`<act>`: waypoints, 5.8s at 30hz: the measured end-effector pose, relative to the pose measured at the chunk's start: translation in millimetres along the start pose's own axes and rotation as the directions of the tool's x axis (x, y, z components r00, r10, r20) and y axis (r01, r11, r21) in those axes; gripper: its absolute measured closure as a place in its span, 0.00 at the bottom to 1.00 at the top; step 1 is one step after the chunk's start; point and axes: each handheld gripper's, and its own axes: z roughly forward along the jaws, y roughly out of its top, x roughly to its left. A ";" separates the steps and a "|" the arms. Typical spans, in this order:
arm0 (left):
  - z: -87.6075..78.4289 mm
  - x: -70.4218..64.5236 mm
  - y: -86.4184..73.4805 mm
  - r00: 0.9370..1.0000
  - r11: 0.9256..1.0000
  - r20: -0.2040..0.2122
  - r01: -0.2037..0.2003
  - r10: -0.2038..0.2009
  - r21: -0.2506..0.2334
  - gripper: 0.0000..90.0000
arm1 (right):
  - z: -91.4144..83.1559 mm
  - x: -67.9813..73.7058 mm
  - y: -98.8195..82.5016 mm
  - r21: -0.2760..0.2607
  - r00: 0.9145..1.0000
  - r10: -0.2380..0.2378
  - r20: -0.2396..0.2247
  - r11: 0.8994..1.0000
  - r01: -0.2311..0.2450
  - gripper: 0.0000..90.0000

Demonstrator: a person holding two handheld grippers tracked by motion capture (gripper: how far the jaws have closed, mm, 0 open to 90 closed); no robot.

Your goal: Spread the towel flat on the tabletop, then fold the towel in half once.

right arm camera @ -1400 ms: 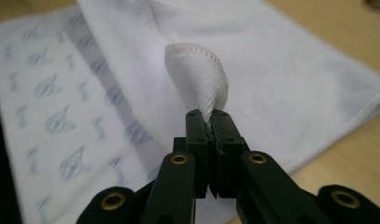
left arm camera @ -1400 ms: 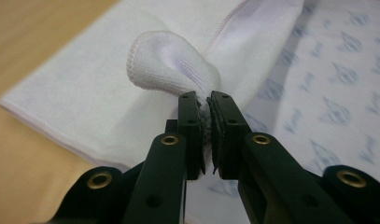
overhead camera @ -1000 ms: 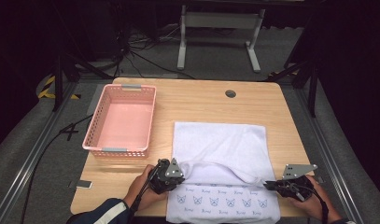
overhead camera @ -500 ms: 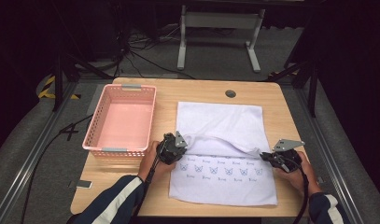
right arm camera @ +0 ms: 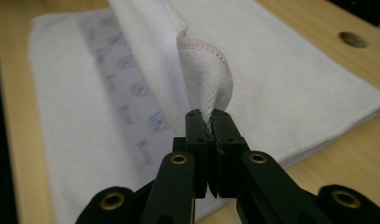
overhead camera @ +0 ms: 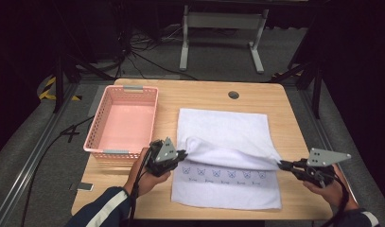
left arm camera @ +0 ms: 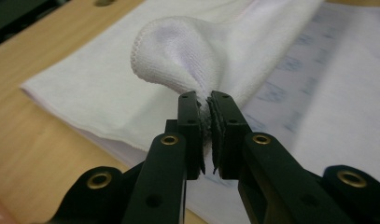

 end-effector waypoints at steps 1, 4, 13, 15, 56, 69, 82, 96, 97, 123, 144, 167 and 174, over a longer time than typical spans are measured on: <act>-2.3 -5.0 -5.7 1.000 1.000 0.014 -0.015 0.015 0.019 0.91 | -0.3 5.0 -4.7 0.027 1.000 -0.011 -0.024 1.000 0.012 0.95; -4.0 -14.5 -25.0 0.998 0.996 0.055 -0.003 -0.002 0.086 0.89 | 6.7 22.4 -23.3 0.118 0.995 -0.016 -0.101 0.993 0.028 0.90; -5.9 -11.8 -25.7 0.987 0.986 0.072 0.137 -0.144 0.090 0.56 | 1.5 37.5 -27.2 0.111 0.997 0.068 -0.027 0.992 -0.064 0.58; 3.2 -9.5 -17.0 0.988 0.987 0.082 0.124 -0.133 0.104 0.49 | 3.2 38.0 -17.1 0.101 0.997 0.080 0.004 0.992 -0.080 0.56; -22.1 -34.3 -39.1 0.970 0.984 0.235 0.021 -0.063 0.178 0.52 | -16.9 69.5 -18.1 0.185 0.969 -0.013 -0.246 0.981 0.060 0.57; 37.8 4.2 -5.8 0.990 0.983 0.136 0.021 -0.046 0.181 0.48 | 9.9 41.2 5.9 0.150 0.999 0.052 -0.005 0.987 -0.051 0.59; 84.7 34.7 -7.9 0.989 0.968 0.076 0.108 -0.128 0.225 0.47 | 104.1 -27.4 4.7 0.187 0.977 0.155 0.145 0.966 -0.181 0.61; 87.6 50.3 5.5 0.984 0.950 -0.002 0.174 -0.180 0.260 0.30 | 86.4 -41.8 3.3 0.193 0.964 0.178 0.200 0.957 -0.216 0.55; 90.4 54.3 8.3 0.980 0.946 -0.025 0.197 -0.197 0.257 0.30 | 86.4 -41.8 3.3 0.193 0.964 0.178 0.200 0.957 -0.216 0.55; 123.4 80.9 9.6 0.920 0.916 -0.198 0.370 -0.338 0.156 0.47 | 110.2 -99.0 -8.9 0.145 0.871 0.335 0.358 0.902 -0.407 0.59; 132.9 96.4 18.5 0.909 0.907 -0.200 0.396 -0.365 0.146 0.30 | 78.3 -101.7 -21.5 0.108 0.847 0.353 0.397 0.898 -0.426 0.56; 148.8 127.3 19.7 0.875 0.886 -0.239 0.453 -0.420 0.102 0.26 | 87.9 -117.9 -14.1 0.048 0.818 0.417 0.397 0.880 -0.472 0.49; 155.8 130.1 21.8 0.885 0.893 -0.245 0.434 -0.397 0.120 0.29 | 100.8 -120.2 -19.3 0.111 0.806 0.419 0.418 0.857 -0.502 0.44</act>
